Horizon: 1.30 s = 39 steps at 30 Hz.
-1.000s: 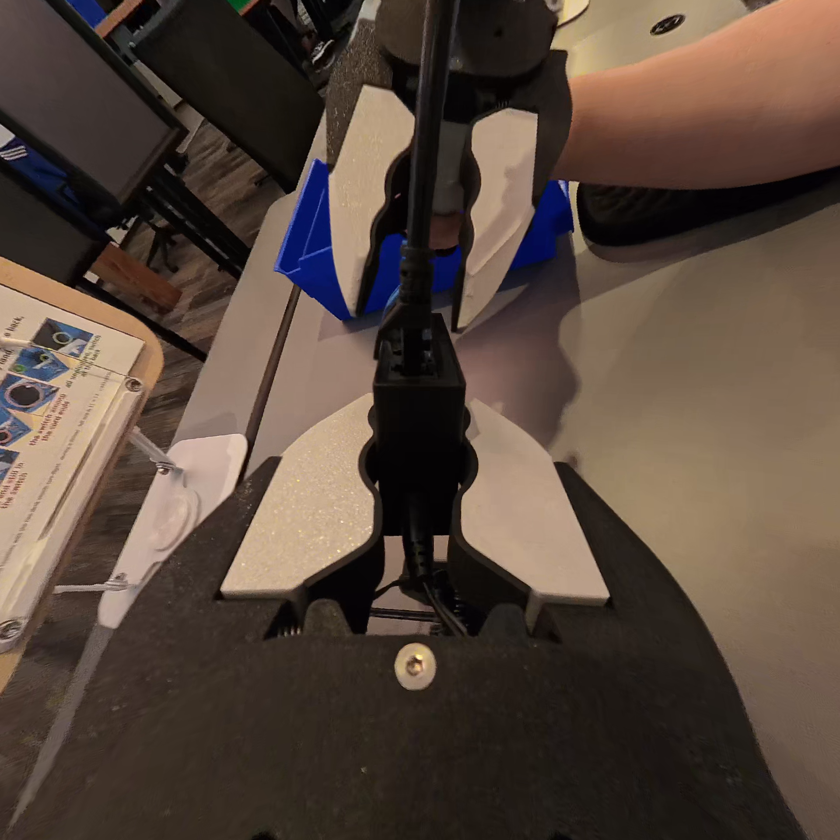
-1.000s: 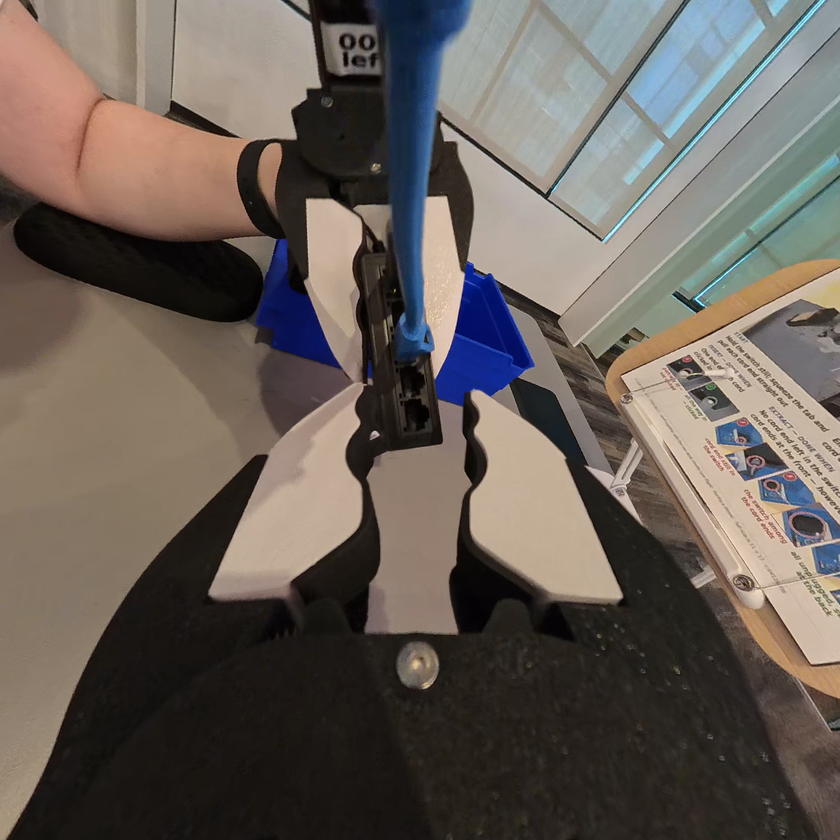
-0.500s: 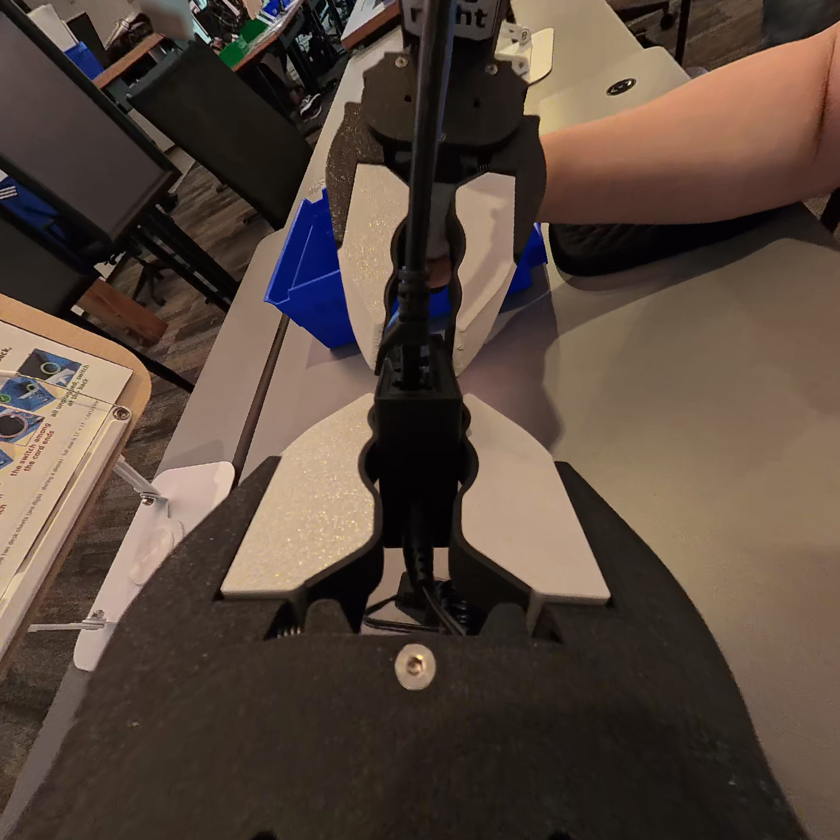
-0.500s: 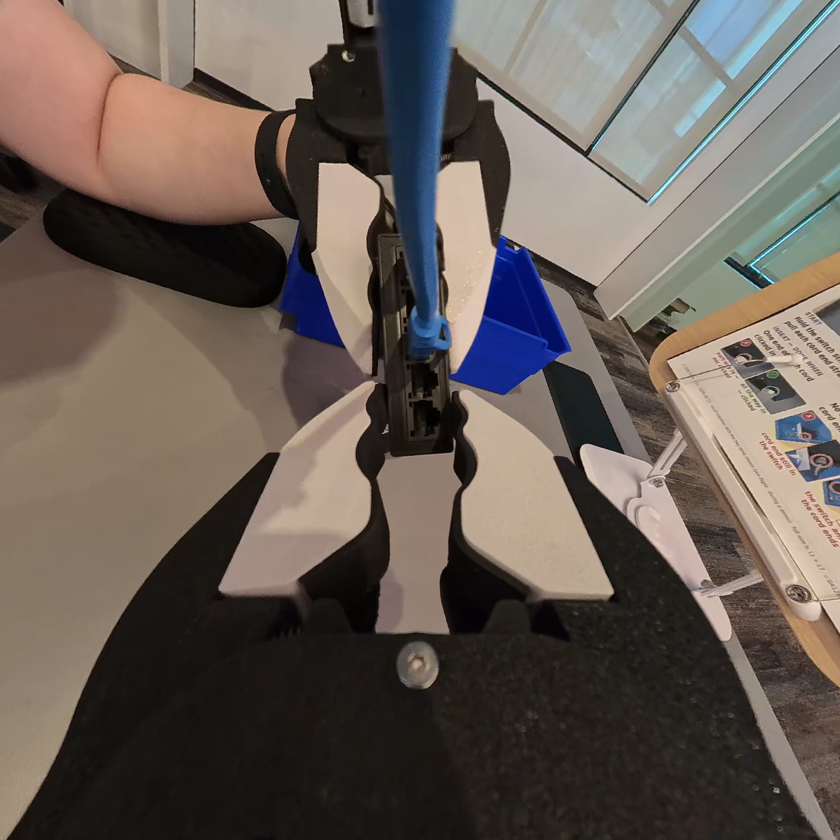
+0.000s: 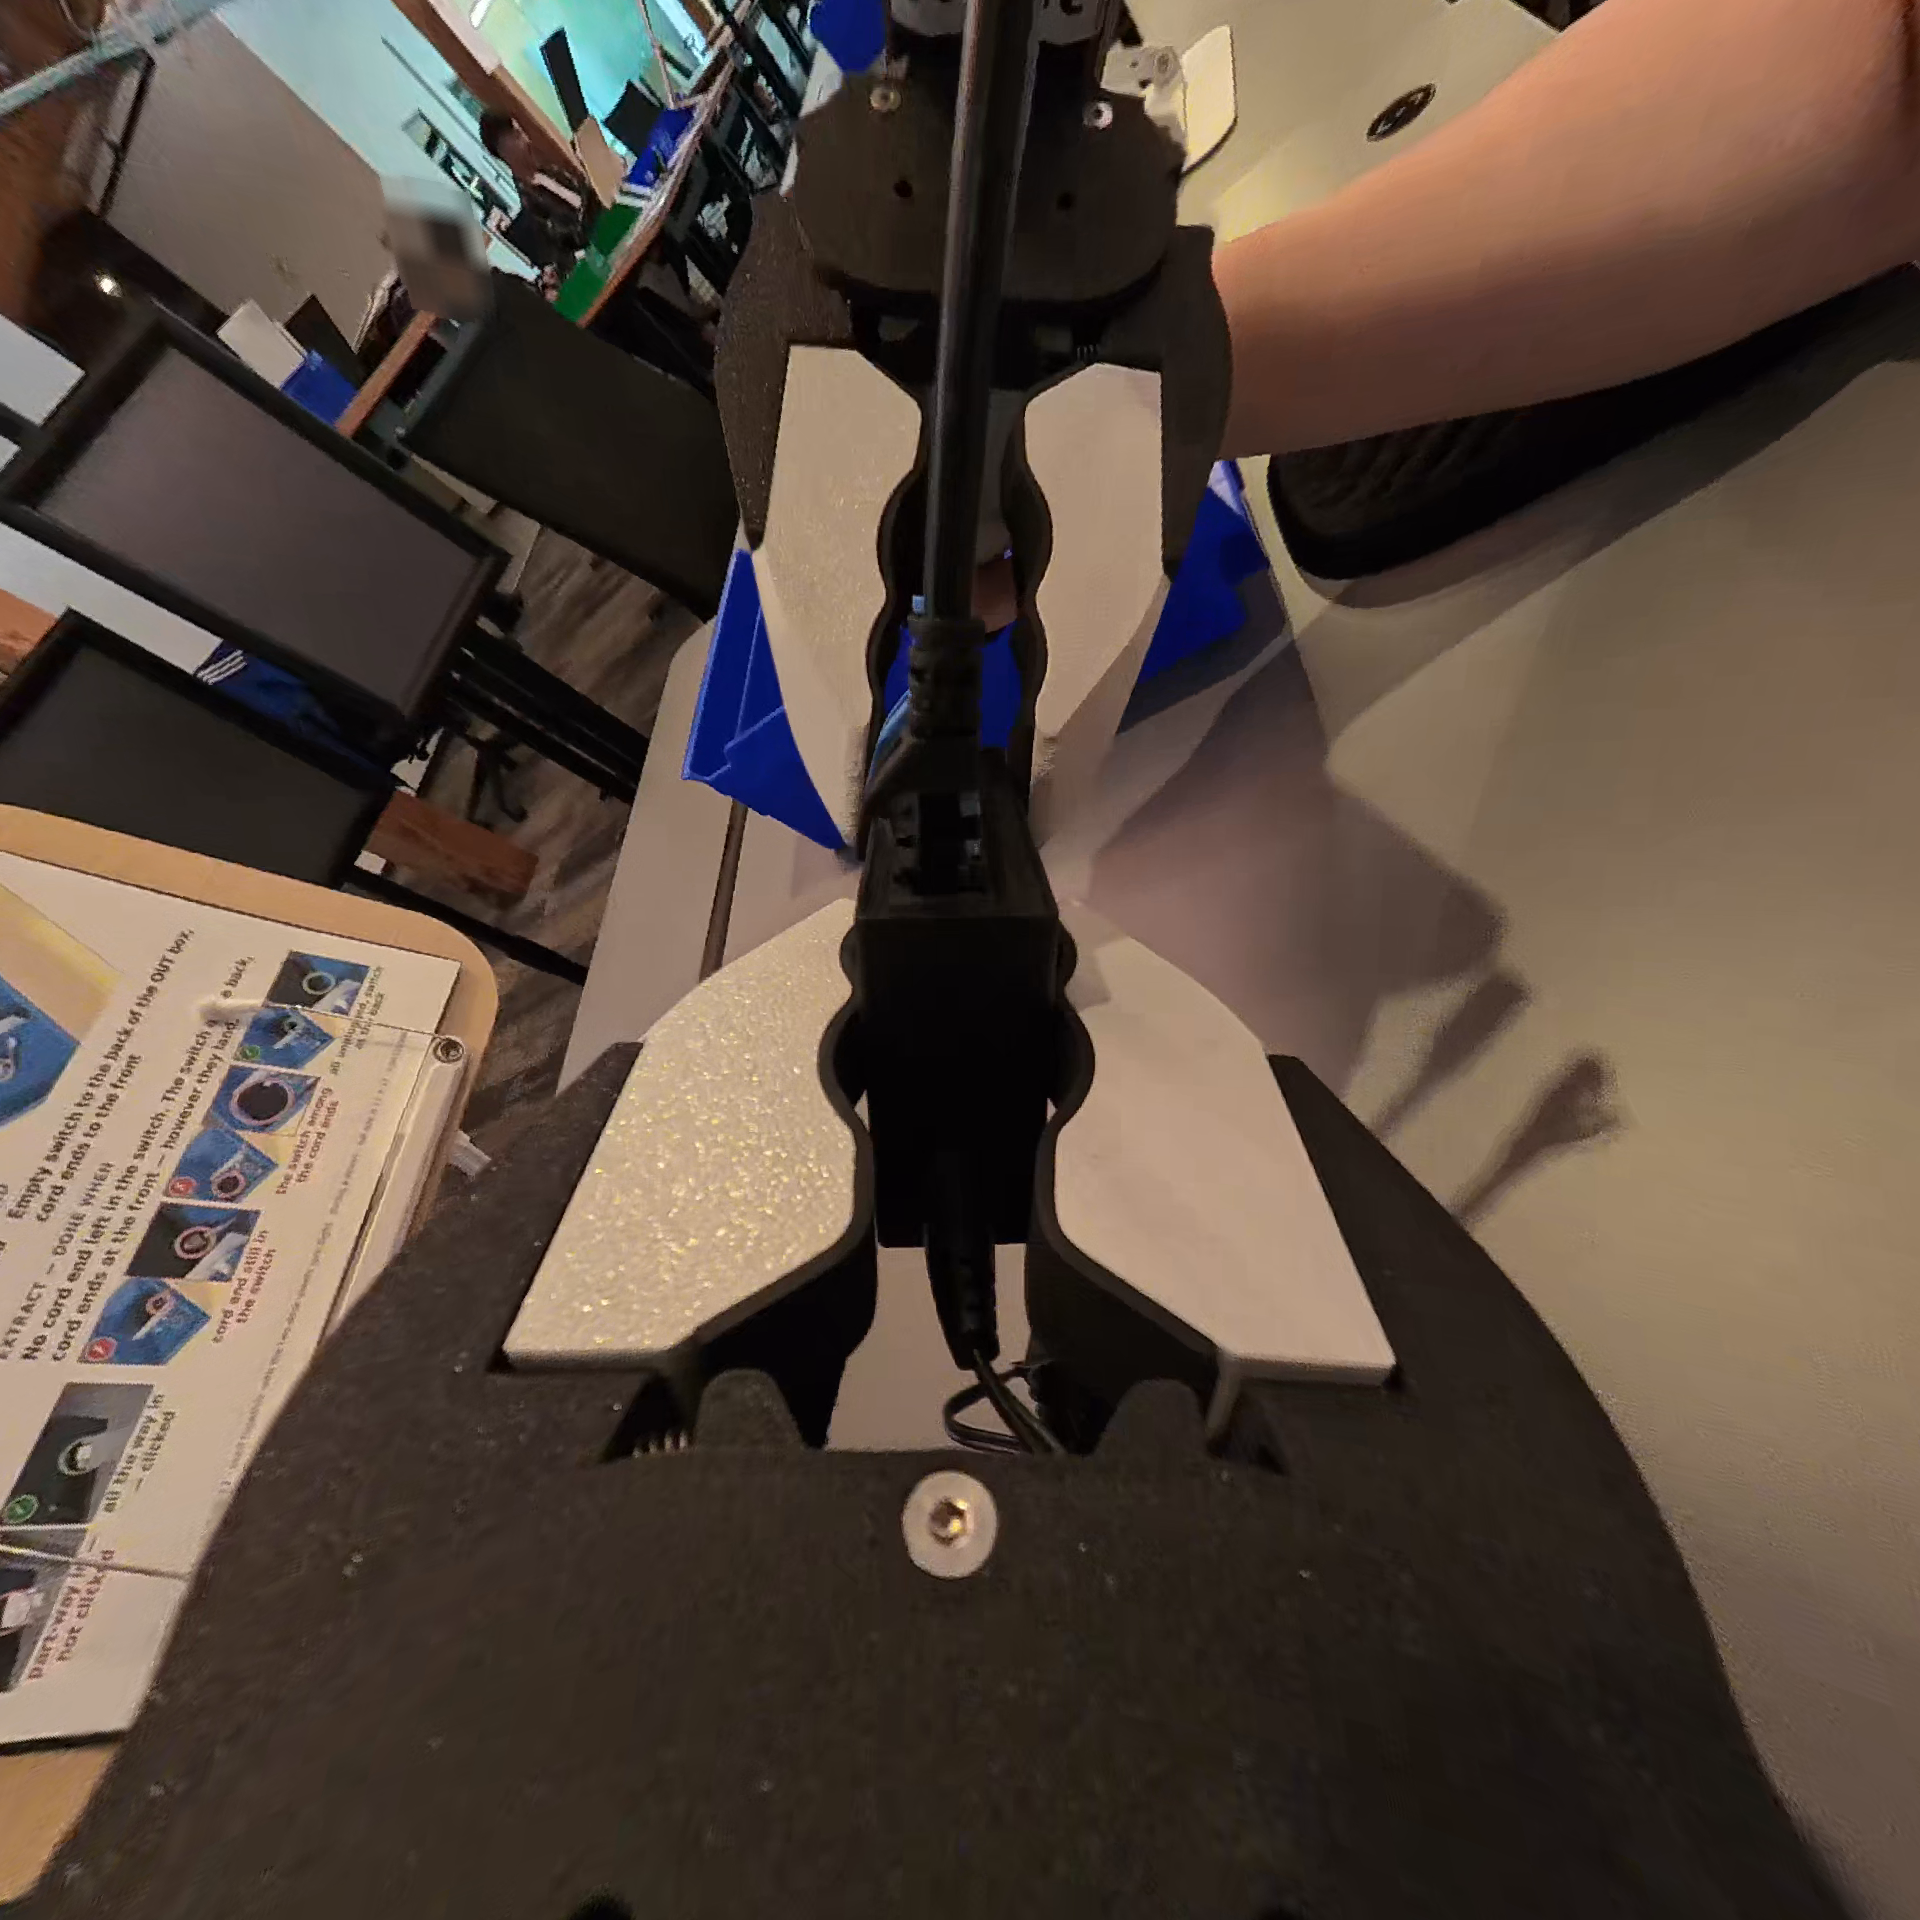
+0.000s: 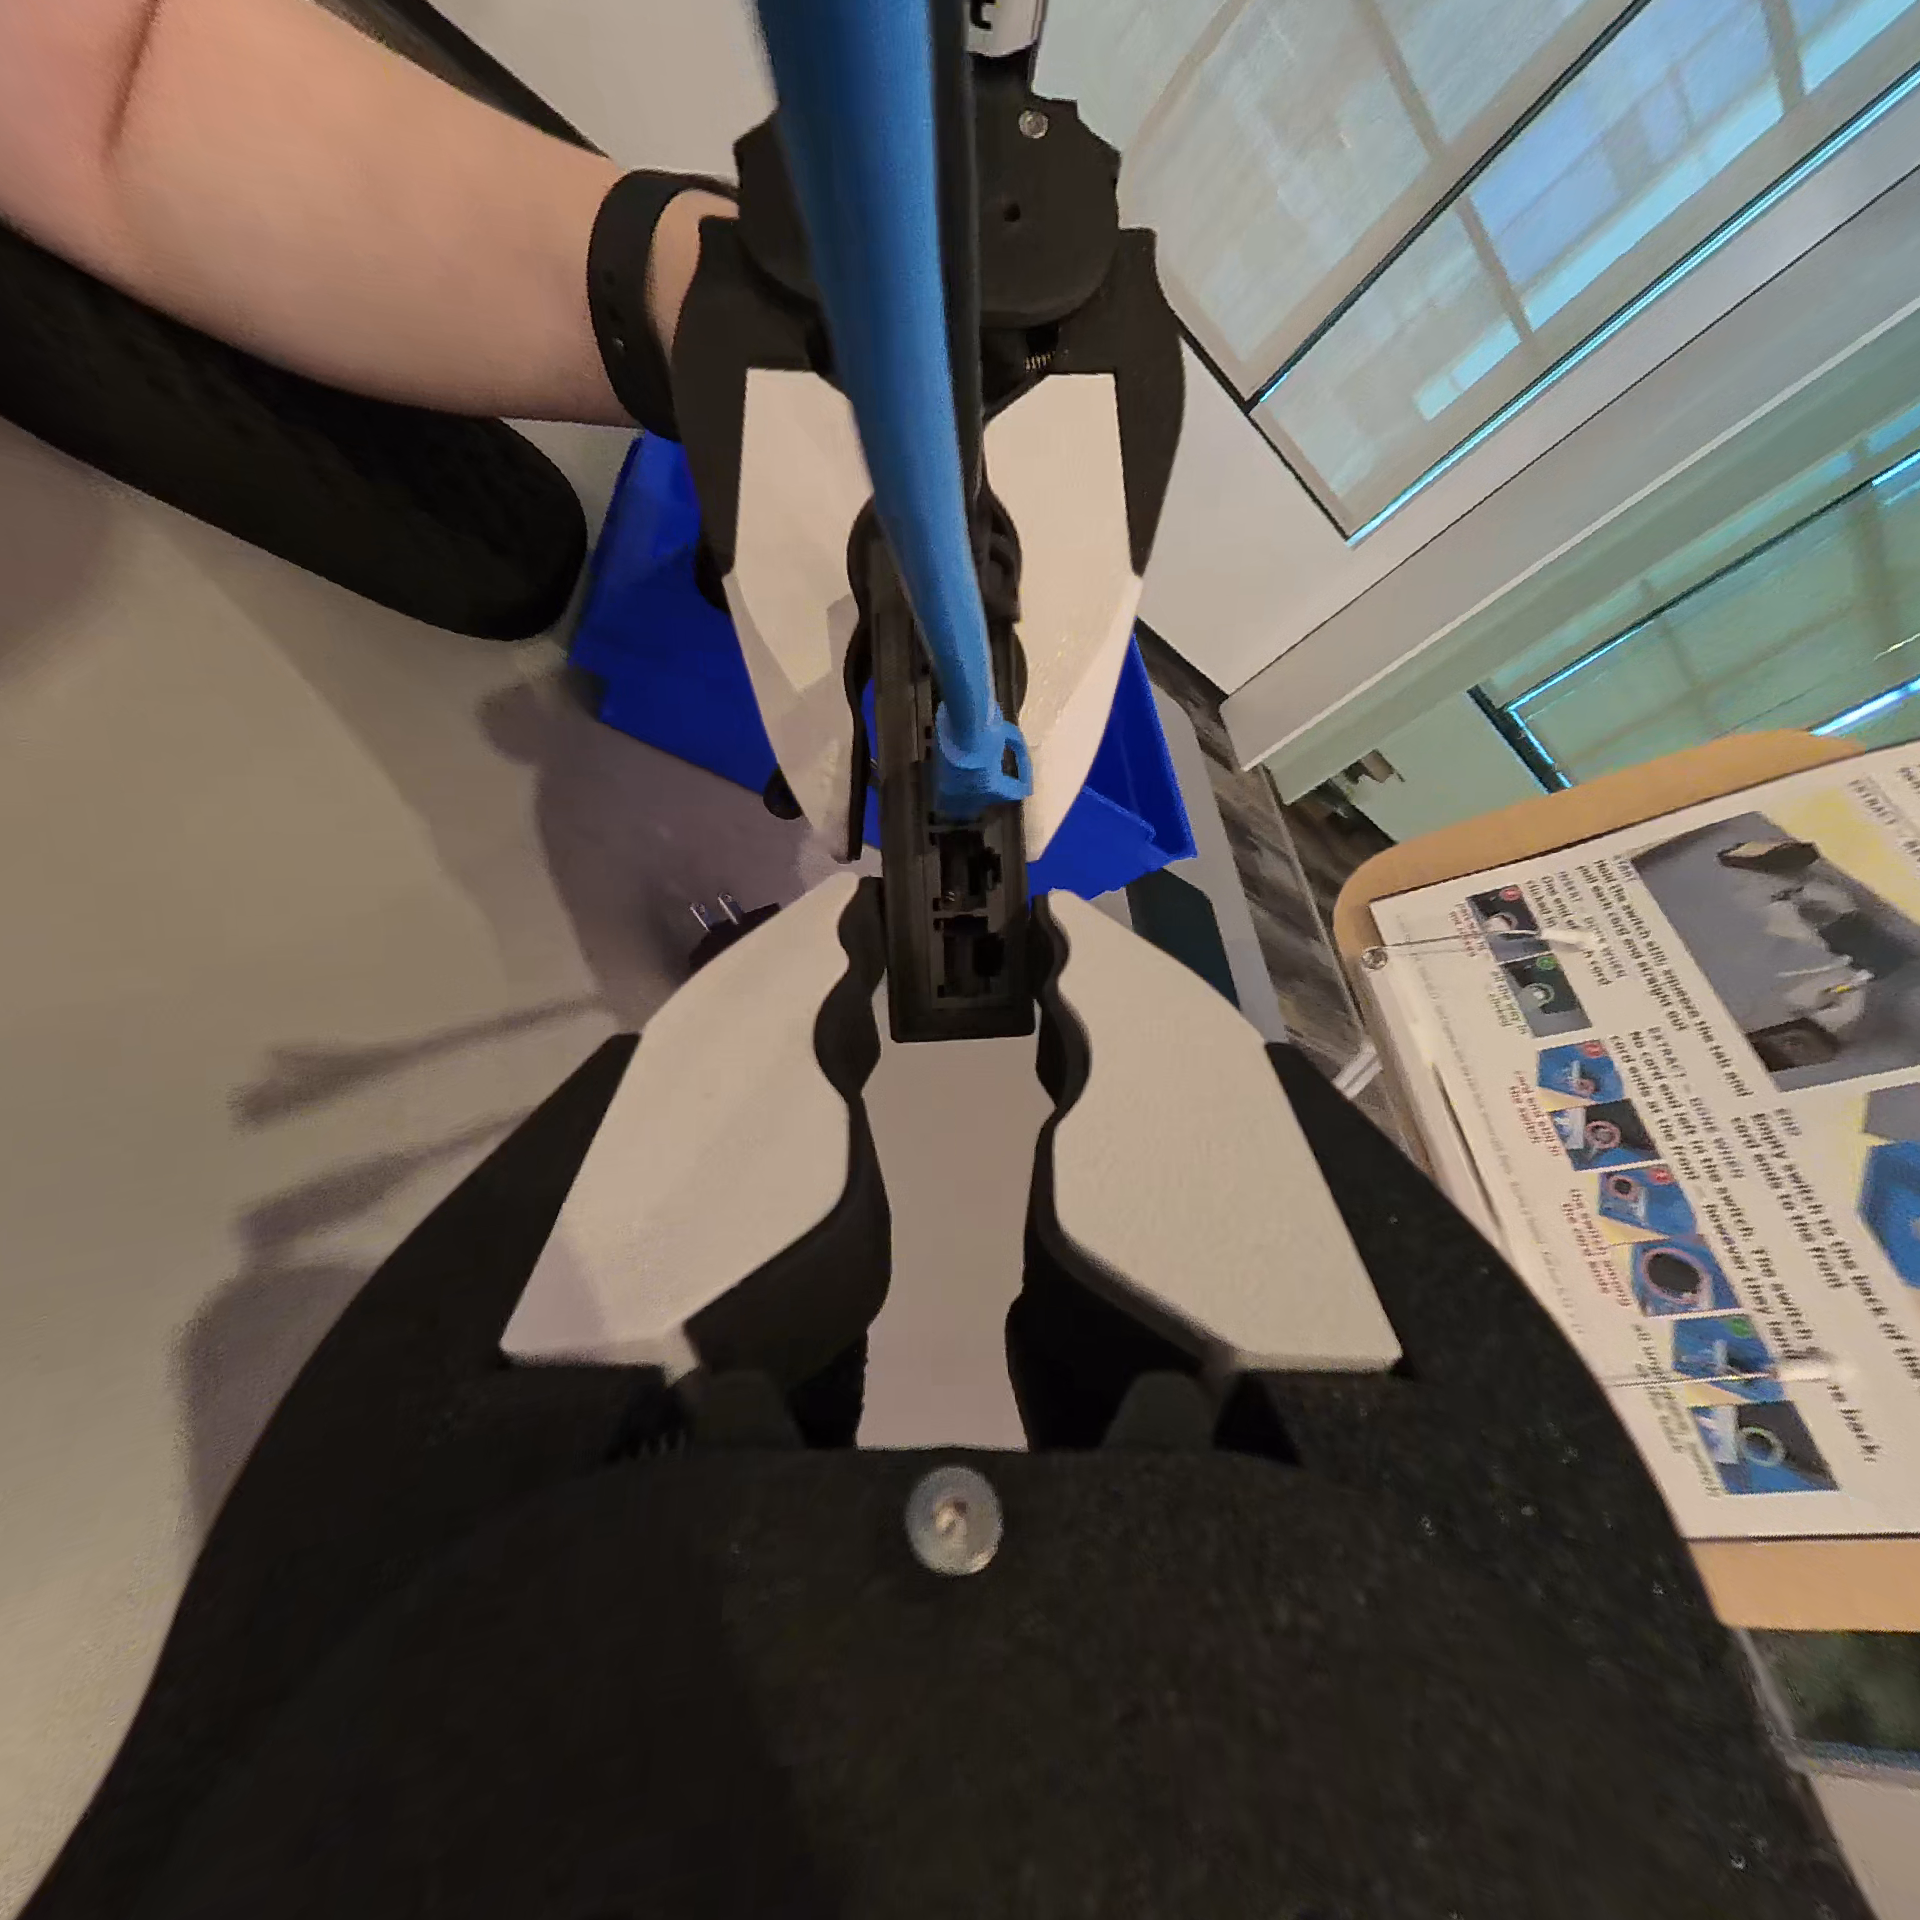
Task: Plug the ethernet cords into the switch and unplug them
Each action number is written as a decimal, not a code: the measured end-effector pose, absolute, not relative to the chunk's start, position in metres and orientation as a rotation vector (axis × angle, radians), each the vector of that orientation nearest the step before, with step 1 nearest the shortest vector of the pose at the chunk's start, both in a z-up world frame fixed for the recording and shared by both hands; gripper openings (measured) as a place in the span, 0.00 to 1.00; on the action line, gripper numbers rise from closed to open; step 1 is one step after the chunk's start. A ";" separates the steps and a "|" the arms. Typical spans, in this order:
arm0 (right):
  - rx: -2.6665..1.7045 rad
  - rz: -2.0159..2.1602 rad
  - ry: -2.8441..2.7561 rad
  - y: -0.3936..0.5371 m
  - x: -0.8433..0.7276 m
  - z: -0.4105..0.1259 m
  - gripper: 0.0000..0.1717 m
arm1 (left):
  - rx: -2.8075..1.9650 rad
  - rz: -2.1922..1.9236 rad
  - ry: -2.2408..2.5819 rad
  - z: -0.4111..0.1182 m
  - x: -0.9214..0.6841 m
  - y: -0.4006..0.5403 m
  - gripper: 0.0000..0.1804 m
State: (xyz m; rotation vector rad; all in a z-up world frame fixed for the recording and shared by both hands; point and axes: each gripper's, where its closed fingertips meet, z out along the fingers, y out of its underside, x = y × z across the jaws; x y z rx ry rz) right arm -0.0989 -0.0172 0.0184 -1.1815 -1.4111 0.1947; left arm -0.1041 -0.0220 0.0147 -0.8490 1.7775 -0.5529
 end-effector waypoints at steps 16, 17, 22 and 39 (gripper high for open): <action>-1.219 0.187 -1.402 -0.022 -0.100 0.029 0.15 | -0.859 -0.555 1.742 0.020 -0.104 -0.019 0.16; -1.222 0.189 -1.402 -0.021 -0.099 0.028 0.15 | -0.886 -0.542 1.746 0.019 -0.103 -0.018 0.16; -1.282 0.282 -1.354 -0.012 -0.093 0.023 0.16 | -0.944 -0.448 1.737 0.014 -0.100 -0.010 0.16; -1.273 0.240 -1.223 -0.048 -0.046 0.180 0.13 | -1.232 -0.286 1.756 -0.006 -0.123 0.038 0.16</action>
